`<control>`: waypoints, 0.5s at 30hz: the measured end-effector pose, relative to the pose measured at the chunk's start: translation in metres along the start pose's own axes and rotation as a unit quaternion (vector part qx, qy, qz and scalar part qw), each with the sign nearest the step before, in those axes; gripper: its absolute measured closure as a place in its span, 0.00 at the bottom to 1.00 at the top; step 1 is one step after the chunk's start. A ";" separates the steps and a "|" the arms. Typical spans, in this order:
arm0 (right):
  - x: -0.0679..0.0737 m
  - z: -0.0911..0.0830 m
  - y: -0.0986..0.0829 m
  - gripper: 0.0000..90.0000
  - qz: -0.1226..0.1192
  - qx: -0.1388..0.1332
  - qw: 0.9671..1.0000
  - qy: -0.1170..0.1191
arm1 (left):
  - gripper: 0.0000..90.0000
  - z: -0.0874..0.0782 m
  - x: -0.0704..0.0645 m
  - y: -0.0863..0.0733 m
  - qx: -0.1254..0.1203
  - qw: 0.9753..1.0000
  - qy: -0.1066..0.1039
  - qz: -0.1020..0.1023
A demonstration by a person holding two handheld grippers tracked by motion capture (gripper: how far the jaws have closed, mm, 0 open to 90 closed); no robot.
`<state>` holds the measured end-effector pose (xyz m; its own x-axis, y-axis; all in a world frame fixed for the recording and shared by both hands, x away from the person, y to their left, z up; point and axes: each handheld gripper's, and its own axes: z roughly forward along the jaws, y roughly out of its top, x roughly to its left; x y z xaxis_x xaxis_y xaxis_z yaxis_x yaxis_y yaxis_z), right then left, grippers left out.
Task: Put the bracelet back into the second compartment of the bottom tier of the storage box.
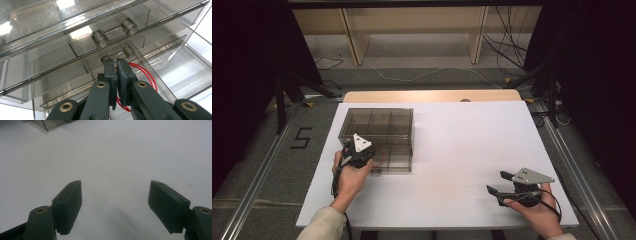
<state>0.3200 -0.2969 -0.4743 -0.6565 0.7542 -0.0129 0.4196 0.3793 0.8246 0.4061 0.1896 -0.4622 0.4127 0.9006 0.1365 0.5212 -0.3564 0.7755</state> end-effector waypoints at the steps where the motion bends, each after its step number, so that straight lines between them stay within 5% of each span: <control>1: 0.000 0.000 0.000 0.31 0.000 0.000 1.000 0.000 | 0.96 0.000 0.000 0.000 0.000 1.000 0.000 0.000; 15: 0.000 0.000 0.000 0.31 0.000 0.000 1.000 0.001 | 0.95 0.002 -0.003 -0.001 0.006 1.000 -0.015 0.008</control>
<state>0.3201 -0.2970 -0.4744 -0.6575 0.7534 -0.0129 0.4197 0.3803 0.8242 0.4058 0.1866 -0.4641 0.4438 0.8865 0.1308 0.5224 -0.3746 0.7660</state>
